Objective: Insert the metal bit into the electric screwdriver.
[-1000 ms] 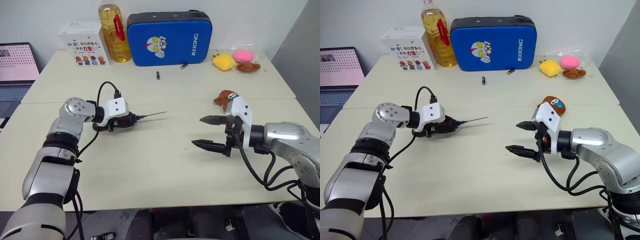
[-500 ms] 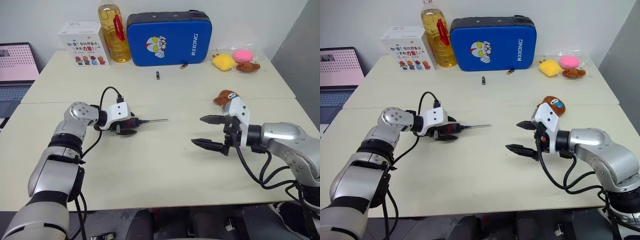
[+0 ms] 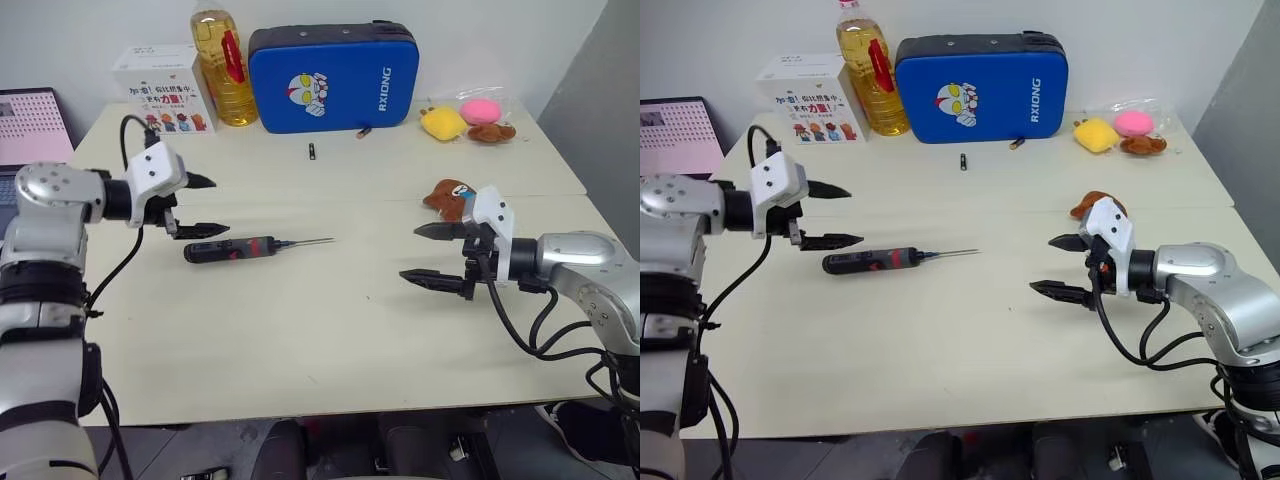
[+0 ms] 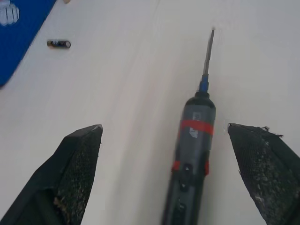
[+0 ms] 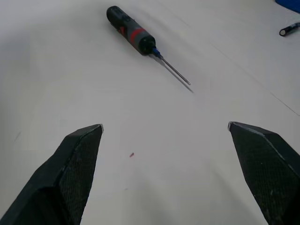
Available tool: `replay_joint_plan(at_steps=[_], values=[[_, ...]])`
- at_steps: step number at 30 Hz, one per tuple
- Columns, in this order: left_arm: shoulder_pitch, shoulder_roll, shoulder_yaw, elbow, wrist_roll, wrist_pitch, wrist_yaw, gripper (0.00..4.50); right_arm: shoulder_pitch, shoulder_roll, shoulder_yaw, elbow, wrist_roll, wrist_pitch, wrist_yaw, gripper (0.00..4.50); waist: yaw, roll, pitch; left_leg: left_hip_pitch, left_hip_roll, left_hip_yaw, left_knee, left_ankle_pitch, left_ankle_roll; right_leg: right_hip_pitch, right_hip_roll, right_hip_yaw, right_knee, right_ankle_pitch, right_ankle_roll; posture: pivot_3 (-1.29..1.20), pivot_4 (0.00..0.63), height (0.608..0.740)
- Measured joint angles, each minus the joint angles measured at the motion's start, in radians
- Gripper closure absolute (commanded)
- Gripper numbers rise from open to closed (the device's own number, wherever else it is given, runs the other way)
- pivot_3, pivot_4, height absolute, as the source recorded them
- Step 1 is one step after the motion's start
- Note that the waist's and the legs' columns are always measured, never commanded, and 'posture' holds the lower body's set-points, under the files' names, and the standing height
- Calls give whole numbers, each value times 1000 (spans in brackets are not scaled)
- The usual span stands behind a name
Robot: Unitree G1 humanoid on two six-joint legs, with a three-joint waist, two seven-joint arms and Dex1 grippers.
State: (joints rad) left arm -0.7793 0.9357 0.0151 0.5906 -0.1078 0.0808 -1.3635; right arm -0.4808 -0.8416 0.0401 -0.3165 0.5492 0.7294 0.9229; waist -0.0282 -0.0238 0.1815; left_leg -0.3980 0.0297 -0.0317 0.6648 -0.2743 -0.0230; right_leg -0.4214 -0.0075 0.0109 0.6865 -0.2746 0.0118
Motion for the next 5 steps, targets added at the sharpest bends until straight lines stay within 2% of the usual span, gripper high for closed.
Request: replay_joint_plan(at_steps=[5], values=[[127,27,66,-148,-52,155,45,68,32,-3,-8,21,-18,-19,15,0,2,0,0,0,0,-1,1,0,0,0,0,1,1,0,0,0,150,740]])
